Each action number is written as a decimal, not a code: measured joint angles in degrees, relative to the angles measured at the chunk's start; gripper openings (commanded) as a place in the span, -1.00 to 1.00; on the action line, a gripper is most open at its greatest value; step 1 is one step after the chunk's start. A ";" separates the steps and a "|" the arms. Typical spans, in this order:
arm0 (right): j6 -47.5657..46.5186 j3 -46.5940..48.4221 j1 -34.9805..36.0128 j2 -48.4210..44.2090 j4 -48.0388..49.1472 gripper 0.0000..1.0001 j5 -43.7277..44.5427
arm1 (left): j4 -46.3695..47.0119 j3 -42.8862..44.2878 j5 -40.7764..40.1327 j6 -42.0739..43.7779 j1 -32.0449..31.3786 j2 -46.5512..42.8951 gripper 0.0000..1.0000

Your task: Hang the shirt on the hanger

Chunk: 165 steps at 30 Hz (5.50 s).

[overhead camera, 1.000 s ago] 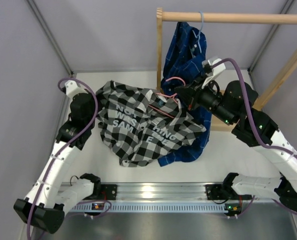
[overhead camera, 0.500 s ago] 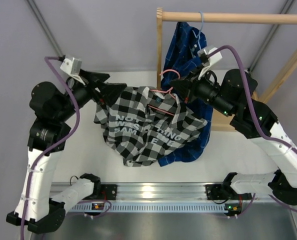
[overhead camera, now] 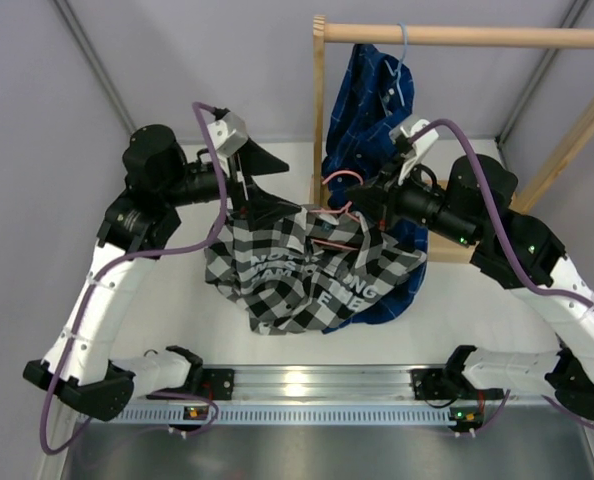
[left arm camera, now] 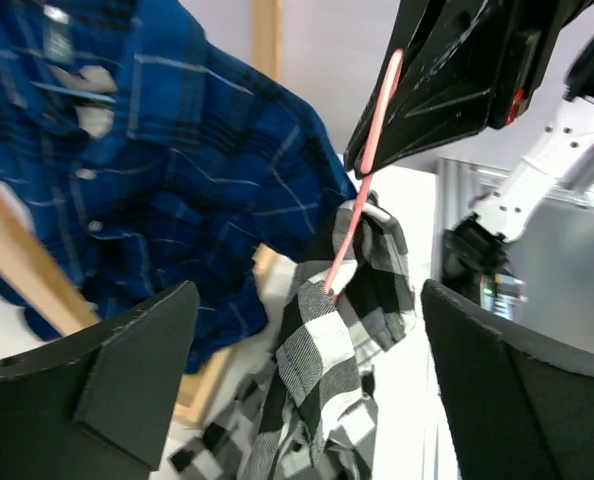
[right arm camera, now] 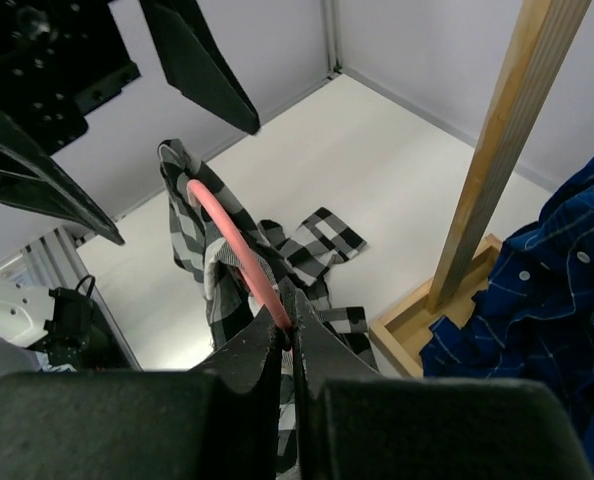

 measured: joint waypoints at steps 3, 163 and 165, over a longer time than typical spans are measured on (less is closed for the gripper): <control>-0.90 -0.02 0.00 -0.22 -0.17 -1.00 -0.35 | -0.26 -0.39 1.70 -1.20 -0.79 1.88 0.76; -8.72 -4.09 -0.26 -9.44 -7.37 0.53 -10.01 | -9.90 -11.19 8.24 23.52 -4.59 -2.03 -1.00; -12.07 -7.91 -0.26 -14.38 -9.25 0.56 -10.01 | -10.58 -11.15 8.26 23.52 -4.61 -2.60 -1.00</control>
